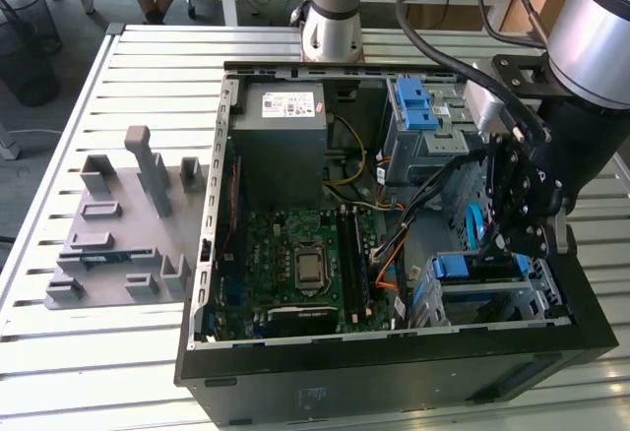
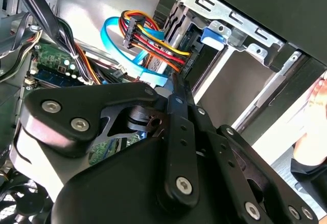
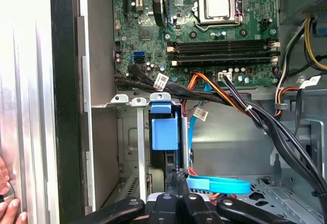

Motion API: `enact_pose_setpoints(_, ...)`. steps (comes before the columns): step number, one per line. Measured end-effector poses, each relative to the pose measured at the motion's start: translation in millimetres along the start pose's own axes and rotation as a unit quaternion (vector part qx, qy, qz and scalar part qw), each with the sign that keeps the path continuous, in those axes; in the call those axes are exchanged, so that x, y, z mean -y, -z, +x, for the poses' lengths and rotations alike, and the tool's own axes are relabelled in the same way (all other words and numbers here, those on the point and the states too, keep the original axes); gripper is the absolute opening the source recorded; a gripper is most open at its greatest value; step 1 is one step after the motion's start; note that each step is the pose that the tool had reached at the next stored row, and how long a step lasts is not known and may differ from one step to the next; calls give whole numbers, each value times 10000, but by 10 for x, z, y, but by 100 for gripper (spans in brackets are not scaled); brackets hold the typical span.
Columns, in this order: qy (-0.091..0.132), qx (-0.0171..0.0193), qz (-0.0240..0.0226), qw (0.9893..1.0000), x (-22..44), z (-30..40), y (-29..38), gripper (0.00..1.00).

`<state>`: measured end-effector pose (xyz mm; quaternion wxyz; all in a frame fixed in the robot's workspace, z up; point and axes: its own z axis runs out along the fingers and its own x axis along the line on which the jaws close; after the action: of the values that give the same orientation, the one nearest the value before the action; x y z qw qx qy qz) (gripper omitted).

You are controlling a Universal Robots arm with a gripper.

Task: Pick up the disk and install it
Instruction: 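Insert the second disk wire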

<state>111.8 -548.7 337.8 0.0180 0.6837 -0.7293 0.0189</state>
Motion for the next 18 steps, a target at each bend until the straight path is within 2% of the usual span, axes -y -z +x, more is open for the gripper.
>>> enact_pose_setpoints(13,0,0,-4,10000,0,5,85,11)
enact_pose_setpoints(18,0,3,-4,10000,0,5,92,11)
